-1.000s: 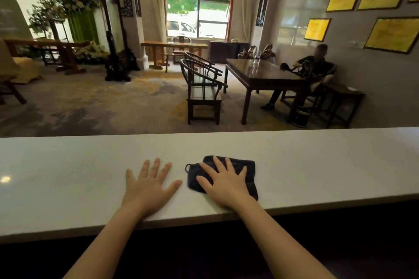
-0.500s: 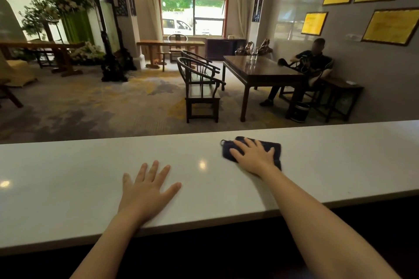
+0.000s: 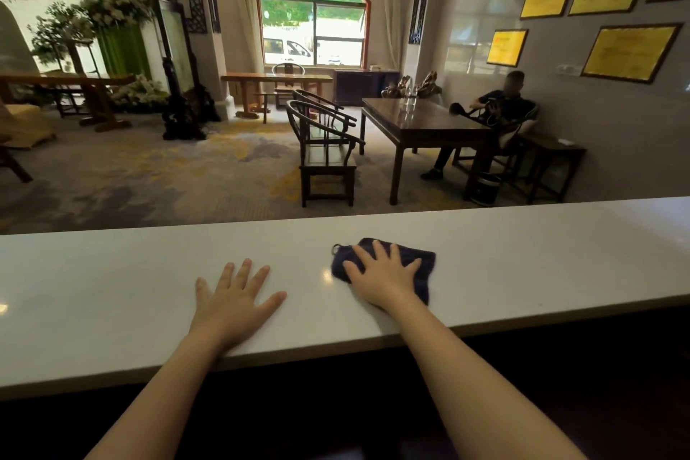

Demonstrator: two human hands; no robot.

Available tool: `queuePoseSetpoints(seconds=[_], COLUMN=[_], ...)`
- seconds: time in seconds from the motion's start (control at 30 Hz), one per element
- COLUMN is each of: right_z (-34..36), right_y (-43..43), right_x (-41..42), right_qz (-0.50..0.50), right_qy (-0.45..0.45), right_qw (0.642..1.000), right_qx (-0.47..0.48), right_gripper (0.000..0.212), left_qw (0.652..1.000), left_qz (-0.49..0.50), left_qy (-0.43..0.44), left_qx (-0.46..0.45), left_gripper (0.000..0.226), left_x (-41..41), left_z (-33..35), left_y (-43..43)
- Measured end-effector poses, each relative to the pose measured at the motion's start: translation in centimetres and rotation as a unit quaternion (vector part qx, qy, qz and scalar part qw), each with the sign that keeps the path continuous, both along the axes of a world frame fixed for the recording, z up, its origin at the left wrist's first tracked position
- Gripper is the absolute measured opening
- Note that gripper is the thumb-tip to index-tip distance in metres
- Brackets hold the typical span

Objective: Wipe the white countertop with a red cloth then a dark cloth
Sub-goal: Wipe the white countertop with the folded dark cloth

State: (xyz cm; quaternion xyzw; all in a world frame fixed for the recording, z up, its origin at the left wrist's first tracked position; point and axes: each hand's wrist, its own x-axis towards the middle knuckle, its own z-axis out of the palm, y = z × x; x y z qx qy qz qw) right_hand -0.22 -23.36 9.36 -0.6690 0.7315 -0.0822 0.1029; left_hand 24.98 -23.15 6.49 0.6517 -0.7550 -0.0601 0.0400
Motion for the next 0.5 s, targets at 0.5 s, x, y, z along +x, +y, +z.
queuePoseSetpoints(seconds=[0.5], right_z=[-0.8], right_y=[0.2], right_x=[8.9], right_qz=[0.083], right_qy=[-0.007], right_qw=[0.996], right_qx=[-0.013], right_gripper=[0.055], left_qw=[1.000], left_qz=[-0.007], left_qy=[-0.015], left_qx=[0.003], left_gripper=[0.074], left_x=[-0.1], left_z=[0.5], left_y=[0.3])
